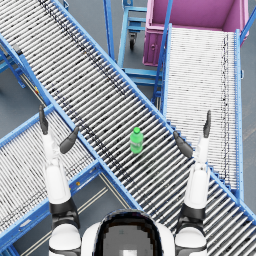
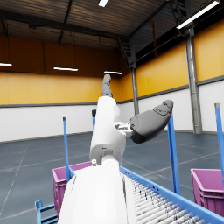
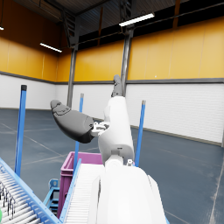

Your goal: Pick up the oil and place it on the left assembly line, put the cola on the right, and keep Sprite still

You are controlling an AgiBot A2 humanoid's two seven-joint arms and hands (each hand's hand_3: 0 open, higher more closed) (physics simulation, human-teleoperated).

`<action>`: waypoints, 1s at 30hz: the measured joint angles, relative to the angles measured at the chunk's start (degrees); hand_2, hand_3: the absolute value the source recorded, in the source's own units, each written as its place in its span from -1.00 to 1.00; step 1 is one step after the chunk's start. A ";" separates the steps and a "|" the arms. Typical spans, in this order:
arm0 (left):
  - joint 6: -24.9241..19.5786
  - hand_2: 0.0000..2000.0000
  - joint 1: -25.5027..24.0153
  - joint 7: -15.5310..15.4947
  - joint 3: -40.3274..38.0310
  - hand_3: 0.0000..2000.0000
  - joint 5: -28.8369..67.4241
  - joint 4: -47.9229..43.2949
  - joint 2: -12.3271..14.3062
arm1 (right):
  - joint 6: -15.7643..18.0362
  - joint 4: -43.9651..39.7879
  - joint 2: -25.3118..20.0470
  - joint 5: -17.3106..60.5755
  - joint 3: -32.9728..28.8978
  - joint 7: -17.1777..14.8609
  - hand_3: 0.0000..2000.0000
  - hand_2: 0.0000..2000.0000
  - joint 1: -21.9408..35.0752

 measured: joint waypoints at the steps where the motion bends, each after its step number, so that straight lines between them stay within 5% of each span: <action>1: 0.00 -1.00 -0.01 0.00 0.00 -1.00 0.00 0.00 0.01 | 0.00 -0.07 -0.01 0.00 -0.07 0.00 -1.00 -1.00 0.05; 10: 0.51 -1.00 -1.73 0.51 1.82 -1.00 -2.81 -0.16 -0.74 | 0.51 -0.12 0.71 -2.81 1.64 -0.52 -1.00 -1.00 -0.87; 30: 5.38 -1.00 -12.71 5.36 18.89 -1.00 -29.67 -2.45 -9.11 | 5.32 1.16 9.21 -29.70 18.14 -5.38 -1.00 -1.00 -6.91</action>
